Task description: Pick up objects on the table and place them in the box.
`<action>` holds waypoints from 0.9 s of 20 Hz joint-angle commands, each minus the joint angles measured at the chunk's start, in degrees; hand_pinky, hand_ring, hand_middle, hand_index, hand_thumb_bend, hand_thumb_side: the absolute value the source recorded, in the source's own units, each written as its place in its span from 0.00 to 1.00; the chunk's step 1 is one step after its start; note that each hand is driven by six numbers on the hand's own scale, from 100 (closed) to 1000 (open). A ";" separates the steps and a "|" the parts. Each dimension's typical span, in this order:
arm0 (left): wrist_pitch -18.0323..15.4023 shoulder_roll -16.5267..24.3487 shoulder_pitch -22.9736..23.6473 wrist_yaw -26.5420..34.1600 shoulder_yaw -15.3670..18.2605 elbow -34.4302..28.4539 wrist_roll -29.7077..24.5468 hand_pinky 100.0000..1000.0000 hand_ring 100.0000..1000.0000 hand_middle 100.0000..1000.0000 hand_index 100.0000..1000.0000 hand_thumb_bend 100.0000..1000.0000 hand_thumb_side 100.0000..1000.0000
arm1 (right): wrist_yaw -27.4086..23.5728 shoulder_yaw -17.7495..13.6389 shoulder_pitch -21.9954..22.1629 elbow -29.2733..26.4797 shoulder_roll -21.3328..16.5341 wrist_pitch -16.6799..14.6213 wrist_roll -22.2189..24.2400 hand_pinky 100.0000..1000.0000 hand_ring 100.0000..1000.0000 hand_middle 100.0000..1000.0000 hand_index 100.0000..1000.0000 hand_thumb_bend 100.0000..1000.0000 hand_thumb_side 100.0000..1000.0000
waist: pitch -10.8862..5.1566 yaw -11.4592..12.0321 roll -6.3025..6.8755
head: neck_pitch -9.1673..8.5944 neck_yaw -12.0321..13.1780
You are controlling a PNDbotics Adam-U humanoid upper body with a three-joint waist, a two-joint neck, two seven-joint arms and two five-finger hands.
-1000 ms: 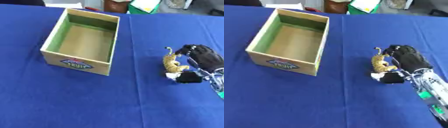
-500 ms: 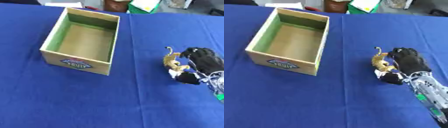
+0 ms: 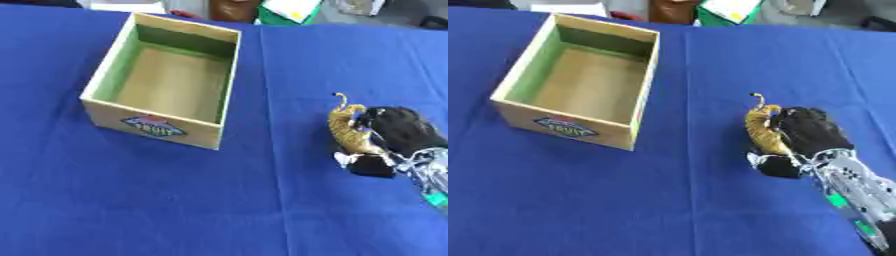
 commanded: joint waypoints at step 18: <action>-0.09 0.39 -0.50 -0.10 0.16 -0.97 -0.54 0.51 0.45 0.50 0.70 0.00 0.59 | 1.85 0.51 -0.69 -0.81 0.05 0.40 6.93 0.77 0.78 0.62 0.78 0.17 0.58 | -0.46 0.81 0.22 | -0.20 -0.45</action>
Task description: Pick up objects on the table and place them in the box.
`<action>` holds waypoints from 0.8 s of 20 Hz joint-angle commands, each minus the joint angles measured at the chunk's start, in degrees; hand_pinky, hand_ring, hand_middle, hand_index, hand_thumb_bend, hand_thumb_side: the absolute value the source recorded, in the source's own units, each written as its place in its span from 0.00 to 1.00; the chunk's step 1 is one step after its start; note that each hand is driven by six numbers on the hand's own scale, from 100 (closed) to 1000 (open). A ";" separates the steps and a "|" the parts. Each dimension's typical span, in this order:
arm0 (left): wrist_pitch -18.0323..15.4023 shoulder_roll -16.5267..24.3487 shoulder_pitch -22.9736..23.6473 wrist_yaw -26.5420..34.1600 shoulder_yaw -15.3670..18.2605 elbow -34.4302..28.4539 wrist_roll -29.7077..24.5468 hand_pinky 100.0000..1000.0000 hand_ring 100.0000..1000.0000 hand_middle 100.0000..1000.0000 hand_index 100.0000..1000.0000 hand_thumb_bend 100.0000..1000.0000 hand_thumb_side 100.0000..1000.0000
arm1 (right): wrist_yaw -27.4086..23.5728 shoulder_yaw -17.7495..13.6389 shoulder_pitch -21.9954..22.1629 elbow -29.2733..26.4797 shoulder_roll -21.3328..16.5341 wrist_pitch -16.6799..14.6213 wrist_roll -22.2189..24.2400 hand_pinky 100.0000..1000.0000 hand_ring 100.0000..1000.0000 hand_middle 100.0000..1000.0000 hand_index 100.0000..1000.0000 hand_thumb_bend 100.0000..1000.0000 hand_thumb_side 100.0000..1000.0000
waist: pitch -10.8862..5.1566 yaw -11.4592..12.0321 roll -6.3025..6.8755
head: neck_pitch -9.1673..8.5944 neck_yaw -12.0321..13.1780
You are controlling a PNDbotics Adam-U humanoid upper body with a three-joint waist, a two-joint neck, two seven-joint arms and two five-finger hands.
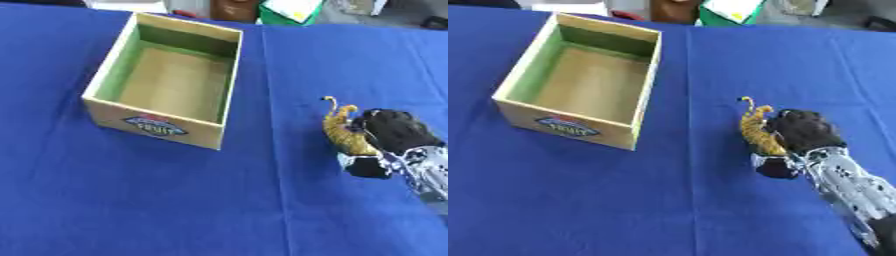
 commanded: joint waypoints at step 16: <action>0.07 0.31 -0.43 -0.08 0.22 -0.97 -0.96 0.51 0.45 0.50 0.69 0.00 0.58 | 1.02 0.25 -0.33 -0.34 -0.31 0.85 -0.32 0.73 0.74 0.55 0.72 0.00 0.58 | -0.62 0.29 0.33 | -0.59 -0.16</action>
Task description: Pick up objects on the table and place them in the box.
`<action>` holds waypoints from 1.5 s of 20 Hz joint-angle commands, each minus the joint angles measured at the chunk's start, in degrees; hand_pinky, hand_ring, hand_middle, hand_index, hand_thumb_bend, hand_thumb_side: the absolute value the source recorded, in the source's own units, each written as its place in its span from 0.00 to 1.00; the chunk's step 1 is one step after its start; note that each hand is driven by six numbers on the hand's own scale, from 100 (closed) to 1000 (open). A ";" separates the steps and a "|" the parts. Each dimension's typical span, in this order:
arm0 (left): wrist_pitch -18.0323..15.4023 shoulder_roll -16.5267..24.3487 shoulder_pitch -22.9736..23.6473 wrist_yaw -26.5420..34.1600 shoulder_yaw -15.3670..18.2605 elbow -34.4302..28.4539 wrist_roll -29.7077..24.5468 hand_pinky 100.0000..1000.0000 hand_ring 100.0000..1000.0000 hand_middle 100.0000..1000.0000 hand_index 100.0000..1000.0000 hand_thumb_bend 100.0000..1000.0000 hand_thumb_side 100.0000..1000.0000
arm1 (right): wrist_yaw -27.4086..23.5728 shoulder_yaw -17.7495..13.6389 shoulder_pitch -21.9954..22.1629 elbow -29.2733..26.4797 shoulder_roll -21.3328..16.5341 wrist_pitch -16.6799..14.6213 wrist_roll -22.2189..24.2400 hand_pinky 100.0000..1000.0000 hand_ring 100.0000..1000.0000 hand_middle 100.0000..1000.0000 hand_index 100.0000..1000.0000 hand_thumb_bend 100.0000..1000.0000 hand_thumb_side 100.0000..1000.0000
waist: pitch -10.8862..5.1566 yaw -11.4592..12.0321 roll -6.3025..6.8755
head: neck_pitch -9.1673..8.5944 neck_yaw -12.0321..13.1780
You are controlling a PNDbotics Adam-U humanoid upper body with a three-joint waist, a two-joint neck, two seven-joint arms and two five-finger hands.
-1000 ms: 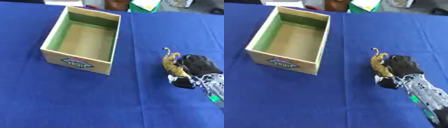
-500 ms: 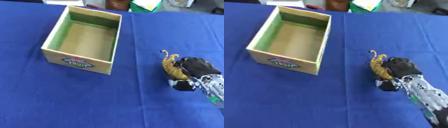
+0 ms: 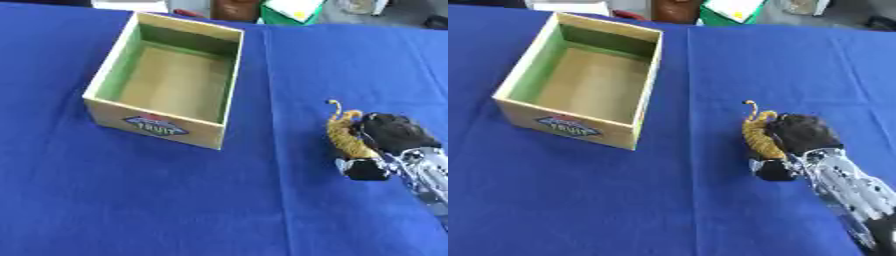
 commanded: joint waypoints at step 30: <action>0.02 0.50 -0.18 -0.40 0.34 -0.97 -1.51 0.51 0.45 0.50 0.70 0.00 0.55 | -0.54 0.12 -6.74 -0.34 -5.97 2.28 -21.91 0.56 0.53 0.35 0.40 0.00 0.39 | -0.85 0.15 -0.08 | -0.51 -0.11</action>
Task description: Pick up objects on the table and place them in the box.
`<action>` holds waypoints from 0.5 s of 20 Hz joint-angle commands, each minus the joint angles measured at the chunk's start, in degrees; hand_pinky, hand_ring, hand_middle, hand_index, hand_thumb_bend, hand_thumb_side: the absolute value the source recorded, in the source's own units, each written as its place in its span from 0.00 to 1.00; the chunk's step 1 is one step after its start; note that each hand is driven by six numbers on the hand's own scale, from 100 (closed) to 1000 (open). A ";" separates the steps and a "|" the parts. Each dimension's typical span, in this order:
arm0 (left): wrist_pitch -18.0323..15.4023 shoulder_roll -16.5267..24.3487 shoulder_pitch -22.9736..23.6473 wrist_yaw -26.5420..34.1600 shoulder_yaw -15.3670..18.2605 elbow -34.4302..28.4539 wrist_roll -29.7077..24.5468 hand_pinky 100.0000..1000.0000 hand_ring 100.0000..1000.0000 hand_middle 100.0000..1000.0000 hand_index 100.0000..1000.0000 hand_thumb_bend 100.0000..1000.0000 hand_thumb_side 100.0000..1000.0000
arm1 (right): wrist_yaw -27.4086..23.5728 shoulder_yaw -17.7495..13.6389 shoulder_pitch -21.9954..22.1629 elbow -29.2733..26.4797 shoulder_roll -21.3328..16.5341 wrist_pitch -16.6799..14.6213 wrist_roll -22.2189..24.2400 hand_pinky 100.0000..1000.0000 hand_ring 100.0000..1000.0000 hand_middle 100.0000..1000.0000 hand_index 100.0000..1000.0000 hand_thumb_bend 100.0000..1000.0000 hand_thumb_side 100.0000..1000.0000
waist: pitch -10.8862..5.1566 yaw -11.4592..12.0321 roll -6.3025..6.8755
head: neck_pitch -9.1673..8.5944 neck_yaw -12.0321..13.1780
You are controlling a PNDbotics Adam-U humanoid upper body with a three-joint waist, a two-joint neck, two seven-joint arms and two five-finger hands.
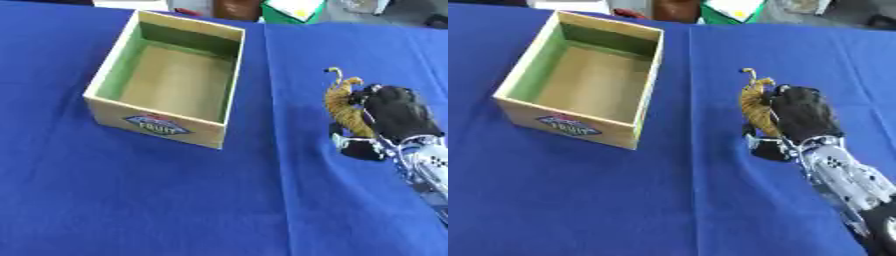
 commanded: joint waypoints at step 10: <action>0.16 0.69 -0.30 0.08 0.08 -0.97 -0.76 0.51 0.45 0.50 0.70 0.00 0.56 | -4.61 0.16 -10.04 -0.54 -8.99 0.44 -10.95 0.51 0.50 0.34 0.35 0.00 0.36 | -1.22 0.98 -0.47 | -0.68 -0.52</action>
